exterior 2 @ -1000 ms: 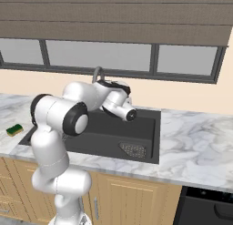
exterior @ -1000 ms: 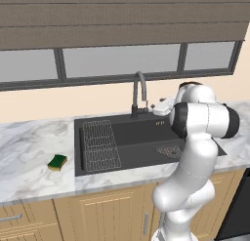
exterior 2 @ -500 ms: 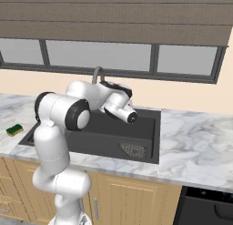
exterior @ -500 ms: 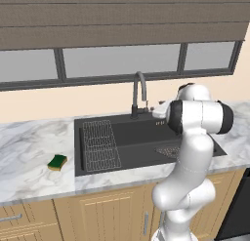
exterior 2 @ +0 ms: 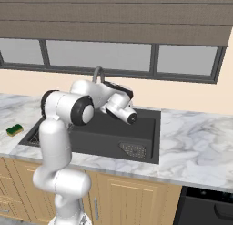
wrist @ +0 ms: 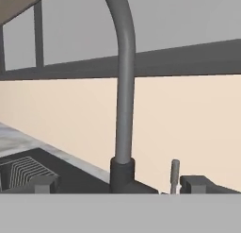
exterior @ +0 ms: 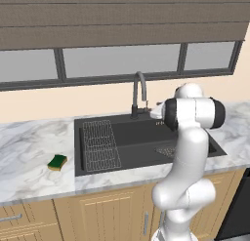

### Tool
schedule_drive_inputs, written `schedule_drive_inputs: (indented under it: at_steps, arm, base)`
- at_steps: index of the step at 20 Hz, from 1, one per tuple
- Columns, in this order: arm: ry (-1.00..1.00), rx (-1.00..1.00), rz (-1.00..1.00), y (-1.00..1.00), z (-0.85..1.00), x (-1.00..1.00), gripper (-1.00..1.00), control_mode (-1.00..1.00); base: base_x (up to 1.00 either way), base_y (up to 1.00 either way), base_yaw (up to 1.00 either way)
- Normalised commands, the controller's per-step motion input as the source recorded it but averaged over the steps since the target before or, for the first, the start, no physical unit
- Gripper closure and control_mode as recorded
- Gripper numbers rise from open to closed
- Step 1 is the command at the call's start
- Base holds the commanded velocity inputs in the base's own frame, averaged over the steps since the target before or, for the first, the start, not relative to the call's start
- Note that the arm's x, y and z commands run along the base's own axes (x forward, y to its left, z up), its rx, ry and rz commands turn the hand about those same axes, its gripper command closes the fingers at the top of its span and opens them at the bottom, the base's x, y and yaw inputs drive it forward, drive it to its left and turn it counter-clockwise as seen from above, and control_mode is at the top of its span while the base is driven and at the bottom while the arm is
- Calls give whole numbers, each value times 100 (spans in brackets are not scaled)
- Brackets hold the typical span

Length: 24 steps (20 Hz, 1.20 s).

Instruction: Soak the sponge with water for a few seconds and then drop it inside the sink.

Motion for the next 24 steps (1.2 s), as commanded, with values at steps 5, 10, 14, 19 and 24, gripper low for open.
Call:
schedule_drive_inputs:
  at_steps: [5, 10, 14, 19, 24]
  arm:
    - [0, 0, 0, 0, -15, 38, -100, -100]
    - [0, 0, 0, 0, -16, 38, -100, -100]
    - [0, 0, 0, 0, -17, 38, -100, -100]
    - [0, 0, 0, 0, -18, 45, -100, -100]
    - [0, 0, 0, 0, -18, 48, -100, -100]
  base:
    - [0, 0, 0]
    - [0, 0, 0]
    - [0, 0, 0]
    - [0, 0, 0]
    - [0, 0, 0]
